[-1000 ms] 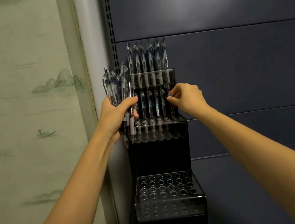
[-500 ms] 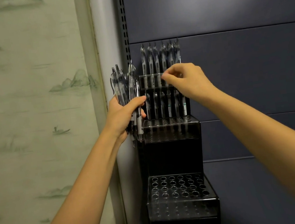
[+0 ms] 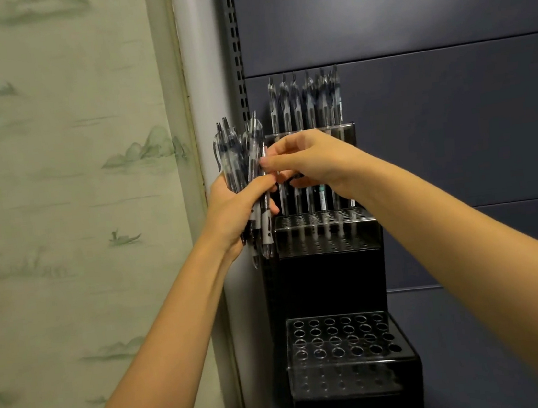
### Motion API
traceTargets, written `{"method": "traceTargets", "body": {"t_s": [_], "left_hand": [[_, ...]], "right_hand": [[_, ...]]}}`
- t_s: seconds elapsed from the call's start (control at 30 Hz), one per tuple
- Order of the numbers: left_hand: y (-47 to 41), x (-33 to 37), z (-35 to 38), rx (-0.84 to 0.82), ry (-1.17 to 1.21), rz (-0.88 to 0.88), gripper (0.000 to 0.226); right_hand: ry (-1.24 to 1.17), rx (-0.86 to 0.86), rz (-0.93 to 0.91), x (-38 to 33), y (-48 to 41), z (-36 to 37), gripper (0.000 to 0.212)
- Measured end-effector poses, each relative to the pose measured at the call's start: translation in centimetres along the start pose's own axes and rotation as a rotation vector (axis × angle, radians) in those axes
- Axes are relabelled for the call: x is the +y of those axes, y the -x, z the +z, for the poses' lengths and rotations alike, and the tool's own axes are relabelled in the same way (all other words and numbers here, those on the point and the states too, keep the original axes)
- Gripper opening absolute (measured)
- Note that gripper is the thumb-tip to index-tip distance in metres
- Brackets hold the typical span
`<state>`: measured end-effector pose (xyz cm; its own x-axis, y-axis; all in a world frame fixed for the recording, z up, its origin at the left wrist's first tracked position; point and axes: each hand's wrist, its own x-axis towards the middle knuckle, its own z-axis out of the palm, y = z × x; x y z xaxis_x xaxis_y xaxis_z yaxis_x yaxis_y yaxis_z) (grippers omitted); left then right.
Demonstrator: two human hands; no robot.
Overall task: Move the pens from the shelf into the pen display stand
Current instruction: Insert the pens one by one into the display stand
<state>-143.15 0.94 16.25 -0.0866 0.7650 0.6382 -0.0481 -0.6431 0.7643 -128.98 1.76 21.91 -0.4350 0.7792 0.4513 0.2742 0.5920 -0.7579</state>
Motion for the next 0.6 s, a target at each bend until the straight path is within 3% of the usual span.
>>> {"method": "traceTargets", "body": {"t_s": [0.1,0.3,0.4,0.6], "left_hand": [[0.1,-0.1,-0.2,0.013,0.003,-0.006,0.033],[-0.1,0.1,-1.3,0.069,-0.017,0.001,0.017],[-0.1,-0.4,-2.2,0.095,-0.054,0.014,0.007],[0.1,-1.1,-2.5,0.118,-0.056,0.011,0.011]], "right_hand": [[-0.049,0.054,-0.003,-0.5,-0.4,-0.1,0.016],[-0.232,0.308,-0.103,-1.3,-1.1,-0.8,0.009],[-0.104,0.466,-0.179,-0.6,-1.6,-1.6,0.009],[0.108,0.432,-0.176,2.4,-2.3,-0.2,0.01]]}}
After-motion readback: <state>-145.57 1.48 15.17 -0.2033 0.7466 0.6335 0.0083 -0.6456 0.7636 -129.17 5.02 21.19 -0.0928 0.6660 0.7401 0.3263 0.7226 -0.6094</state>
